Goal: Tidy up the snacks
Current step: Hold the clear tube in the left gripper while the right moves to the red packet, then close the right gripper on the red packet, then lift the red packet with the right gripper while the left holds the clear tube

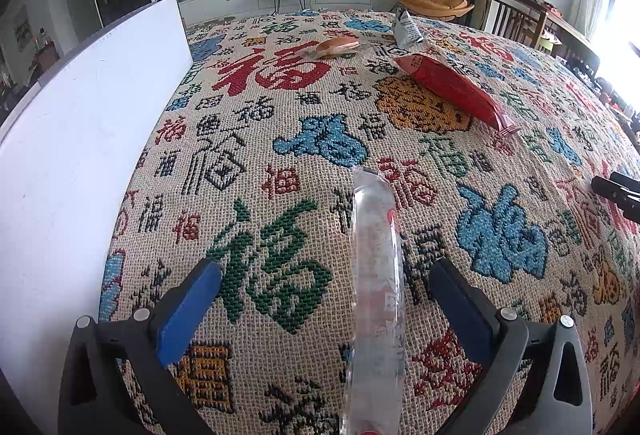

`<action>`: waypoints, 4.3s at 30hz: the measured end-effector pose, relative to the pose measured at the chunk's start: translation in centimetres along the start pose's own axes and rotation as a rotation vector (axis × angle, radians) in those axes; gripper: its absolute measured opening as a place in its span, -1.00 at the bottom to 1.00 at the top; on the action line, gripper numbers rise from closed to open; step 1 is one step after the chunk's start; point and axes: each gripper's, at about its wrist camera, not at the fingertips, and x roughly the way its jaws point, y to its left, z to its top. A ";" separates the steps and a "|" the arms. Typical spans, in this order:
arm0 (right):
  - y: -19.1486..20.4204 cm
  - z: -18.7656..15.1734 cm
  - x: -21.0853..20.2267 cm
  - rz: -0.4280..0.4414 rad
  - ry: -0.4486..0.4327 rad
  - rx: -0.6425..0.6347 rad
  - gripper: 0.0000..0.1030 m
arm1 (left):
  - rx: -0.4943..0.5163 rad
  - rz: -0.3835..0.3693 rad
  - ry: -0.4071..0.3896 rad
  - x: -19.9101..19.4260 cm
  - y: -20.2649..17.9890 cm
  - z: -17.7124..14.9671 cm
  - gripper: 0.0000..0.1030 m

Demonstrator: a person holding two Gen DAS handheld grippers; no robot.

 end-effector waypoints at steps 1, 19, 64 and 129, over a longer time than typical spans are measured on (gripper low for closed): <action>0.0 0.0 0.0 0.000 0.000 0.000 0.64 | 0.000 0.000 0.000 0.0 0.0 0.0 1.00; 0.6 0.5 0.3 0.011 0.003 0.001 0.71 | -0.005 -0.004 -0.002 0.0 0.1 0.0 1.00; 16.8 -0.9 -0.3 0.136 0.013 -0.172 0.76 | -0.009 -0.002 -0.004 0.0 0.1 0.0 1.00; 16.7 -0.8 0.1 0.140 0.013 -0.164 0.82 | -0.010 -0.014 -0.004 0.0 0.3 0.0 1.00</action>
